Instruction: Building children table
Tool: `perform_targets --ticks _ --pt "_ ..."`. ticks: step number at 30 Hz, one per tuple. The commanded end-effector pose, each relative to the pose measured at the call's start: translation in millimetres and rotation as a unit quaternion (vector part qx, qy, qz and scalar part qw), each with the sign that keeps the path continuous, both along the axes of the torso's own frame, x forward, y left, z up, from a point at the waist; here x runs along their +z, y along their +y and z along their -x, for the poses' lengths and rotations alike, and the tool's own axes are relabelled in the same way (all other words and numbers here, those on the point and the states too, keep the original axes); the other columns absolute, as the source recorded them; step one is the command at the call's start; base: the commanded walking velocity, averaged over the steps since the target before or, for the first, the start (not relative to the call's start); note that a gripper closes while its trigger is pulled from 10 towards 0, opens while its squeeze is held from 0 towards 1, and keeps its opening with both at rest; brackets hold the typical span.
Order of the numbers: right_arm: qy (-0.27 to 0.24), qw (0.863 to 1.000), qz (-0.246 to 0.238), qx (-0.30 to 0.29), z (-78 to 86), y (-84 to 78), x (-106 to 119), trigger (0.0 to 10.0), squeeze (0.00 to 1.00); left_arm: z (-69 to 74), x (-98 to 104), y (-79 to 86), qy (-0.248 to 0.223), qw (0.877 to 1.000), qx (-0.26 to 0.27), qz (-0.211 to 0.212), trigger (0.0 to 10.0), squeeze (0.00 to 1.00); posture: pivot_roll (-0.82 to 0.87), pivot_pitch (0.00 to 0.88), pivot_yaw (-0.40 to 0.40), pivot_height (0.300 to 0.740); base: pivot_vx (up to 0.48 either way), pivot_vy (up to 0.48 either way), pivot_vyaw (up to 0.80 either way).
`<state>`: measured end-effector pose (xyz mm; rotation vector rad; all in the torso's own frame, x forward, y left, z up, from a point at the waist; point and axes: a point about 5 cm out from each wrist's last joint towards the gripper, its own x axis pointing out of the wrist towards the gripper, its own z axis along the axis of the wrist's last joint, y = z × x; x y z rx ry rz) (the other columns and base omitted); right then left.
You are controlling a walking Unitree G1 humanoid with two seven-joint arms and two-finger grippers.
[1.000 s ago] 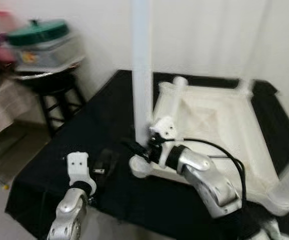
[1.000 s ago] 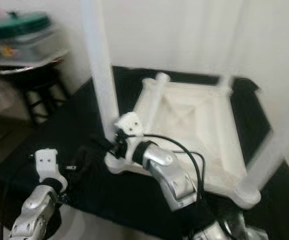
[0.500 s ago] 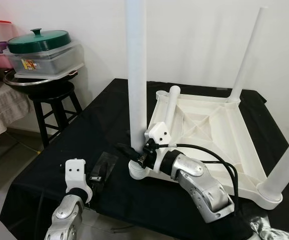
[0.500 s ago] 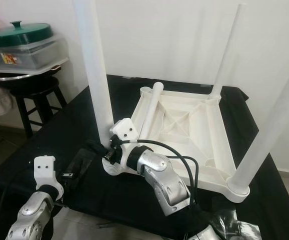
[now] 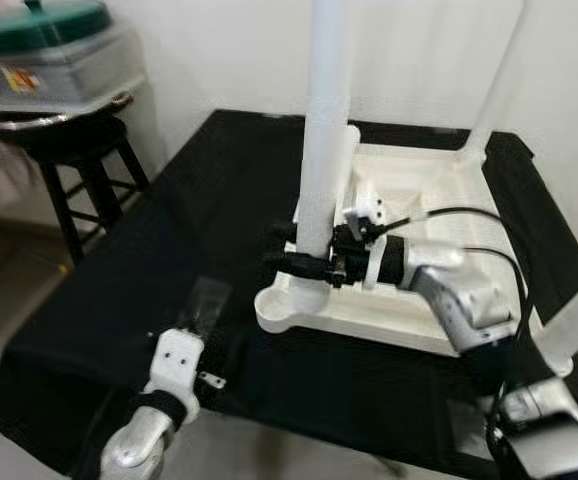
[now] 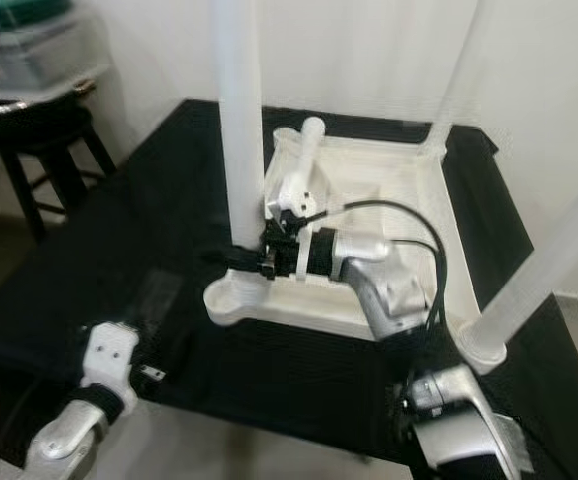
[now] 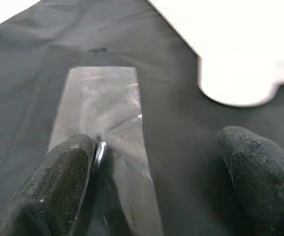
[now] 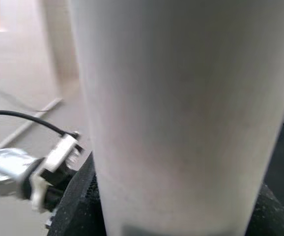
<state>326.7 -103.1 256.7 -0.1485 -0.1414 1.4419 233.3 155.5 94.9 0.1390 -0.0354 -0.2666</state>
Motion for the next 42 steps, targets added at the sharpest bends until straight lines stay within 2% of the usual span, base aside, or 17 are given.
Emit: perform_targets --ticks 1,5,9,11,14,17,18,20,22,24,27,28,32,35,37,40,42 --pt "-0.002 0.999 -0.005 0.043 4.8 4.8 9.4 10.0 0.00 6.8 -0.9 0.7 0.006 1.000 -0.007 -0.017 10.0 0.00 -0.02 0.307 -0.025 0.740 0.000 0.000 0.00" --pt "-0.002 0.995 -0.008 0.102 7.6 9.4 22.7 10.0 0.00 17.2 5.9 7.3 -0.012 0.999 0.014 -0.041 10.0 0.00 -0.01 0.342 -0.038 0.740 0.000 0.000 0.00" --pt "-0.004 0.993 -0.002 0.122 6.5 10.7 24.5 10.0 0.00 19.4 8.1 10.3 -0.018 0.998 0.030 -0.053 10.0 0.00 -0.01 0.349 -0.041 0.740 0.000 0.000 0.00" --pt "-0.002 0.987 0.018 0.161 4.4 15.9 22.9 10.0 0.00 24.5 18.2 16.9 -0.032 0.996 0.066 -0.059 10.0 0.00 0.00 0.363 -0.054 0.740 0.000 0.000 0.00" --pt "0.000 0.986 0.024 0.164 3.6 16.8 20.3 10.0 0.00 25.5 22.4 18.1 -0.038 0.995 0.073 -0.056 10.0 0.00 0.00 0.363 -0.054 0.740 0.000 0.000 0.00" --pt "0.007 0.986 0.037 0.160 0.3 16.1 11.5 10.0 0.00 27.2 45.6 22.4 -0.080 0.991 0.078 -0.076 10.0 0.00 0.02 0.378 -0.068 0.740 0.000 0.000 0.00" --pt "0.007 0.986 0.037 0.160 0.3 16.1 11.5 10.0 0.00 27.2 45.6 22.4 -0.080 0.991 0.078 -0.076 10.0 0.00 0.02 0.378 -0.068 0.740 0.000 0.000 0.00" --pt "0.017 0.986 0.038 0.161 -1.6 17.0 5.5 10.0 0.00 23.2 70.6 27.4 -0.116 0.986 0.090 -0.081 10.0 0.00 0.05 0.392 -0.080 0.740 0.000 0.000 0.00" --pt "0.020 0.986 0.038 0.161 -2.2 17.9 3.3 10.0 0.00 21.8 79.6 28.7 -0.129 0.984 0.093 -0.081 10.0 0.00 0.05 0.393 -0.081 0.740 0.000 0.000 0.00" --pt "0.026 0.987 0.031 0.156 -6.3 25.3 -1.4 10.0 0.00 20.9 96.7 29.2 -0.153 0.981 0.094 -0.080 10.0 0.00 0.06 0.399 -0.084 0.740 0.000 0.000 0.00" --pt "0.026 0.988 0.023 0.151 -9.6 30.1 -1.2 10.0 0.00 21.4 102.9 27.8 -0.161 0.979 0.091 -0.082 10.0 0.00 0.06 0.401 -0.086 0.740 0.000 0.000 0.00" --pt "0.029 0.989 -0.002 0.148 -14.3 35.9 4.1 10.0 0.00 22.3 110.8 21.4 -0.169 0.979 0.083 -0.076 10.0 0.00 0.07 0.402 -0.084 0.740 0.000 0.000 0.00" --pt "0.036 0.985 -0.050 0.158 -16.5 34.6 21.9 10.0 0.00 22.5 117.6 11.2 -0.173 0.981 0.067 -0.059 10.0 0.00 0.07 0.389 -0.086 0.740 0.000 0.000 0.00" --pt "0.038 0.984 -0.061 0.164 -16.2 33.2 27.0 10.0 0.00 22.6 118.8 8.8 -0.172 0.982 0.062 -0.055 10.0 0.00 0.07 0.389 -0.086 0.740 0.000 0.000 0.00" --pt "0.040 0.972 -0.081 0.218 -3.2 20.1 41.5 10.0 0.00 21.5 116.8 3.5 -0.157 0.986 0.048 -0.033 10.0 0.00 0.05 0.352 -0.083 0.740 0.000 0.000 0.00" --pt "0.040 0.967 -0.084 0.236 2.0 15.6 44.7 10.0 0.00 20.5 115.3 2.4 -0.152 0.987 0.045 -0.026 10.0 0.00 0.05 0.347 -0.082 0.740 0.000 0.000 0.00" --pt "0.036 0.961 -0.097 0.256 15.3 7.7 48.7 10.0 0.00 18.1 113.9 1.8 -0.147 0.988 0.041 -0.014 10.0 0.00 0.04 0.297 -0.075 0.740 0.000 0.000 0.00"
